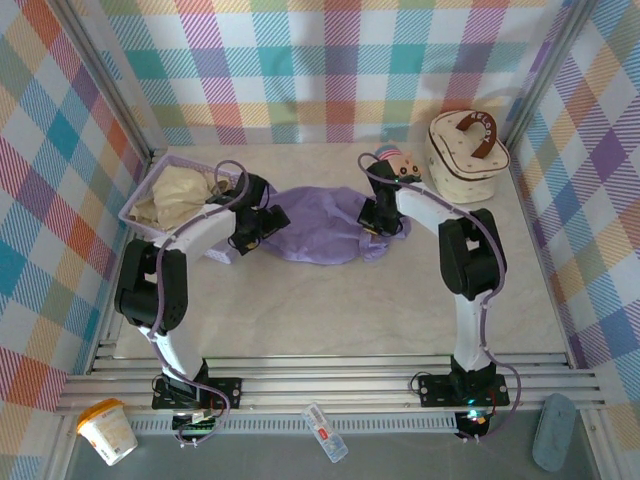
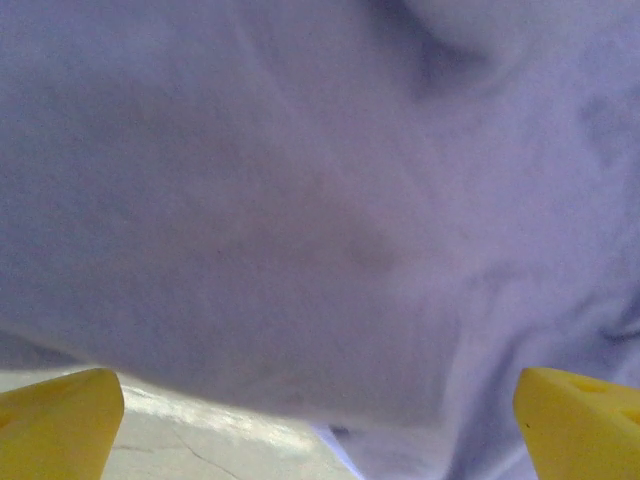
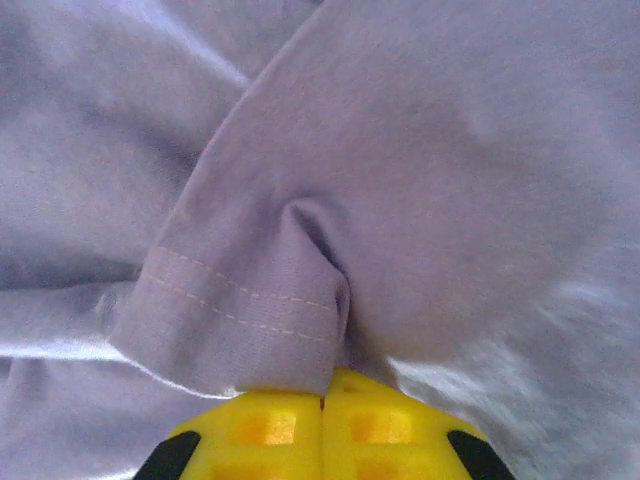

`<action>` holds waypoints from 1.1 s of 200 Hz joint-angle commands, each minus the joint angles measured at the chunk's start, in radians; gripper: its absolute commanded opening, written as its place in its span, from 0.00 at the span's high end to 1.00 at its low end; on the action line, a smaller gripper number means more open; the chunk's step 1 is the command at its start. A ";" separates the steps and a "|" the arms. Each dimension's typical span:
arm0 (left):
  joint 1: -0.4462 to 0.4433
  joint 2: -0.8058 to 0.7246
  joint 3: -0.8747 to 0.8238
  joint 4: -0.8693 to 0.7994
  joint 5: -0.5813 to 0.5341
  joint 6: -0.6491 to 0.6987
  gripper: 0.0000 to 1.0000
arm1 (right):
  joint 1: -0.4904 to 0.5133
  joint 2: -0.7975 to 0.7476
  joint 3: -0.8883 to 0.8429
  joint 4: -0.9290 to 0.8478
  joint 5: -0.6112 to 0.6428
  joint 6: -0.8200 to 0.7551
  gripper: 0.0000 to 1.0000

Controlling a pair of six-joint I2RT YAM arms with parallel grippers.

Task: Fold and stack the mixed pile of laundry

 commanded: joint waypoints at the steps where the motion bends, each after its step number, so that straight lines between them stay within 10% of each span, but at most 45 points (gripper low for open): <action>1: 0.042 0.005 0.012 -0.055 -0.109 0.042 0.00 | -0.012 -0.204 -0.033 -0.025 0.060 -0.030 1.00; 85: 0.124 -0.049 0.078 -0.144 -0.123 0.189 0.00 | -0.401 -0.706 -0.378 -0.045 0.053 -0.106 1.00; 167: 0.087 -0.071 0.084 -0.171 0.065 0.173 0.00 | -0.486 -0.660 -0.508 0.032 -0.025 -0.028 1.00; 220: -0.001 -0.173 -0.109 -0.209 -0.078 0.172 0.03 | -0.485 -0.627 -0.522 0.066 -0.097 -0.029 1.00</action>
